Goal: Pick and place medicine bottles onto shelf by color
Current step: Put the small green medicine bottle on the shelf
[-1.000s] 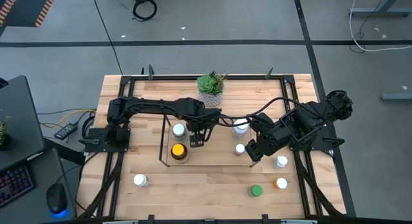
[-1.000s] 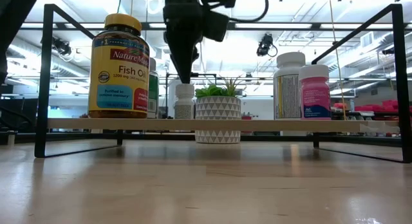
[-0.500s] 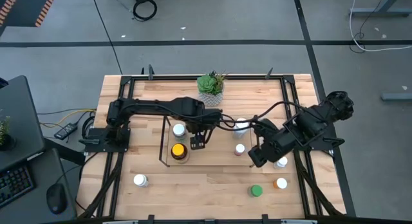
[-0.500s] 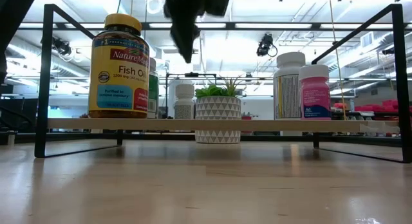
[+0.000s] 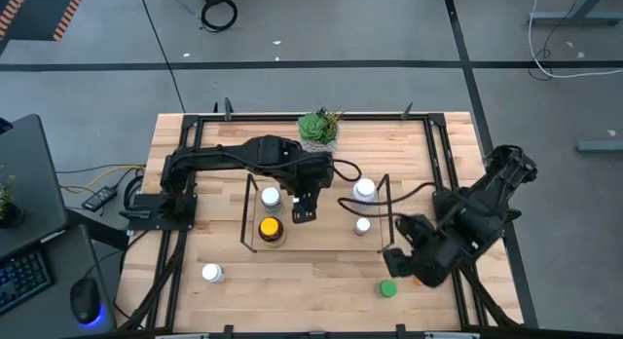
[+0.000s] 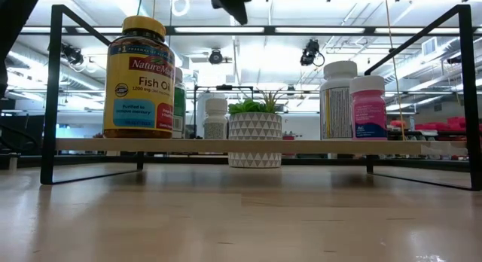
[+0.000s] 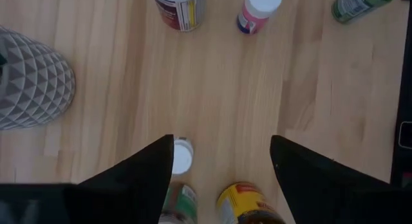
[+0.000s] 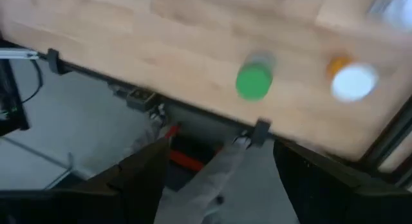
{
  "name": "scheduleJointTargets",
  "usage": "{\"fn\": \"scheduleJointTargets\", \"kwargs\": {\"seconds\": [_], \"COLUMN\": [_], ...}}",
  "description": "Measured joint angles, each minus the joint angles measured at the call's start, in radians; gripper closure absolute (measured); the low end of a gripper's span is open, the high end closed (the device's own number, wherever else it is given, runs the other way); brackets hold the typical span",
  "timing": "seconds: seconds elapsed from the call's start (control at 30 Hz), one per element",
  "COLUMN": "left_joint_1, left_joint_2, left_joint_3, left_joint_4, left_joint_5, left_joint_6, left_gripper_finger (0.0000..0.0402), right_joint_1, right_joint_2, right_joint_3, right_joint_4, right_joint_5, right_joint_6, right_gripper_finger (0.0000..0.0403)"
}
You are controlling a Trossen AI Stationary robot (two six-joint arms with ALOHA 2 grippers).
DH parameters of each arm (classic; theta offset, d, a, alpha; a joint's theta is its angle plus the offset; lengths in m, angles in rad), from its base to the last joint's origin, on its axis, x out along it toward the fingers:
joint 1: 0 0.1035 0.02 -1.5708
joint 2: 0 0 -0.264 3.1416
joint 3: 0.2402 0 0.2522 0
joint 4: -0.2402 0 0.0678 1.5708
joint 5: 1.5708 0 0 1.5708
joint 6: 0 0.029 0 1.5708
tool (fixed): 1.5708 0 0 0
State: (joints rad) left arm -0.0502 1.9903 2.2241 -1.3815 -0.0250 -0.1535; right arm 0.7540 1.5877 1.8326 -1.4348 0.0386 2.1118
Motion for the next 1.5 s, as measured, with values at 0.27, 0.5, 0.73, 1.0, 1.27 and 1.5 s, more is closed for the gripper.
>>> {"fn": "scheduleJointTargets", "kwargs": {"seconds": [0.27, 0.5, 0.73, 1.0, 1.27, 1.5], "left_joint_1": [-0.004, -0.021, -0.036, -0.039, -0.039, -0.039], "left_joint_2": [-0.001, -0.001, -0.001, -0.023, -0.066, -0.071], "left_joint_3": [0.005, 0.005, 0.005, 0.003, 0.004, 0.004], "left_joint_4": [-0.010, -0.012, -0.013, -0.008, -0.008, -0.018], "left_joint_5": [0.000, 0.000, 0.002, 0.009, 0.040, 0.054], "left_joint_6": [-0.001, -0.026, -0.027, -0.027, -0.072, -0.102], "left_gripper_finger": [0.0143, 0.0148, 0.0151, 0.0161, 0.0164, 0.0170], "right_joint_1": [0.077, 0.079, 0.075, 0.058, 0.030, 0.027], "right_joint_2": [0.000, 0.000, 0.000, -0.001, -0.001, -0.001], "right_joint_3": [-0.170, -0.299, -0.396, -0.507, -0.630, -0.682], "right_joint_4": [0.249, 0.329, 0.323, 0.426, 0.545, 0.581], "right_joint_5": [-0.063, -0.064, -0.059, -0.047, -0.039, -0.066], "right_joint_6": [0.138, 0.133, 0.119, 0.117, 0.085, 0.085], "right_gripper_finger": [0.0117, 0.0117, 0.0117, 0.0117, 0.0117, 0.0117]}}
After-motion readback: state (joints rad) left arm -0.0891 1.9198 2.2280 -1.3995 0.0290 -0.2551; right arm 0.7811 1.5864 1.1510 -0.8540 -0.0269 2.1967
